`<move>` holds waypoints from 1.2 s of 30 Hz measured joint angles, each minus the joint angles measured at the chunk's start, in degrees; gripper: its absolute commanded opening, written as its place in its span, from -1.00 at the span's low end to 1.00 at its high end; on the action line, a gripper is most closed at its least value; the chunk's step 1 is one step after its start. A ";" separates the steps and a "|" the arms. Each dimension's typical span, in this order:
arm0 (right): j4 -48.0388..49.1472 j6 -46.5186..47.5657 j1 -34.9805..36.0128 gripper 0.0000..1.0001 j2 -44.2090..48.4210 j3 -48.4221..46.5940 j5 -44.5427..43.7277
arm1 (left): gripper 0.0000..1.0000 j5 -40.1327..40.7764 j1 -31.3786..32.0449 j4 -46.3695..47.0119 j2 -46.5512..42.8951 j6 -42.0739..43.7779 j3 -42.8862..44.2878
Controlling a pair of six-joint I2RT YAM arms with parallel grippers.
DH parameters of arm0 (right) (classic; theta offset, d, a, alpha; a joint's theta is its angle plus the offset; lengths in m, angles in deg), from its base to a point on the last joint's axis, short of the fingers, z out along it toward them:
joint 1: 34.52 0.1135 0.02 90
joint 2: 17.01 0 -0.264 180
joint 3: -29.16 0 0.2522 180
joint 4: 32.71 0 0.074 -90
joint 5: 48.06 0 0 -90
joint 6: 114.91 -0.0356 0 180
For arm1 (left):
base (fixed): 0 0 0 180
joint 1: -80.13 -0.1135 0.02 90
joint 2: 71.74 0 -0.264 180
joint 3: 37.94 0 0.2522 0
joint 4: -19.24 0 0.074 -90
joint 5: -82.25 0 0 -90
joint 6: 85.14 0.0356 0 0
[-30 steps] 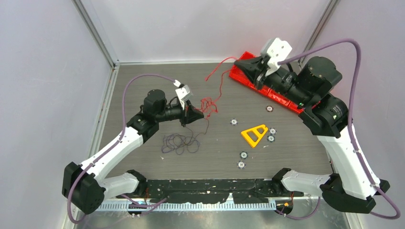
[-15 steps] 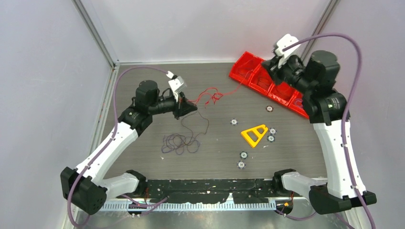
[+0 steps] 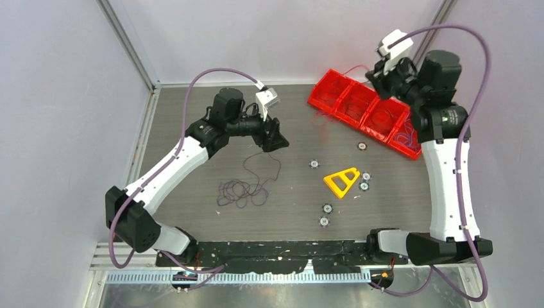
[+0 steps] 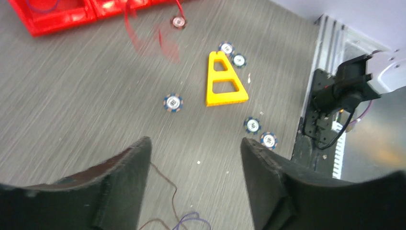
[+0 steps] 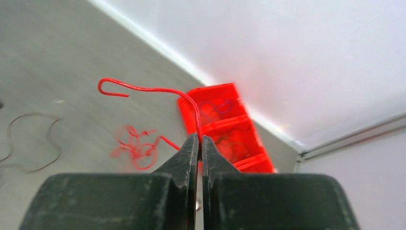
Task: Untangle the cables
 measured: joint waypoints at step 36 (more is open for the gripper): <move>10.67 7.72 -21.40 -0.89 -23.23 -9.55 -1.84 | 0.83 4.68 -10.84 -10.36 -9.18 6.01 -9.73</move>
